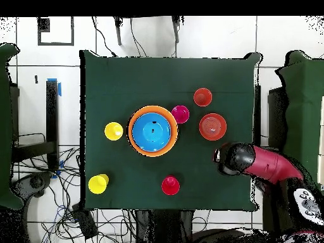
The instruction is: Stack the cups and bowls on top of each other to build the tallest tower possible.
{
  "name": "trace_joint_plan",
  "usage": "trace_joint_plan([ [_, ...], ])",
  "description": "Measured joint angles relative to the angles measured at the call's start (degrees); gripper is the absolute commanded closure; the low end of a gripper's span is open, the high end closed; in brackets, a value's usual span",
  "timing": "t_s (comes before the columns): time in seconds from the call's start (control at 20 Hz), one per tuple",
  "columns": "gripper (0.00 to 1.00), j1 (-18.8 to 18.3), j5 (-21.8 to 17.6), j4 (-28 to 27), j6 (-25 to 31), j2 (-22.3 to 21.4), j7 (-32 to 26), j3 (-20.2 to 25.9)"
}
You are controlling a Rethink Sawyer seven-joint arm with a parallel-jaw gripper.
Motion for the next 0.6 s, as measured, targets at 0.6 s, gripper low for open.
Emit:
trace_joint_plan([
  [0.6, 1.0, 4.91, 7.17, -0.94, 8.72, -2.58, 0.0, -0.74],
])
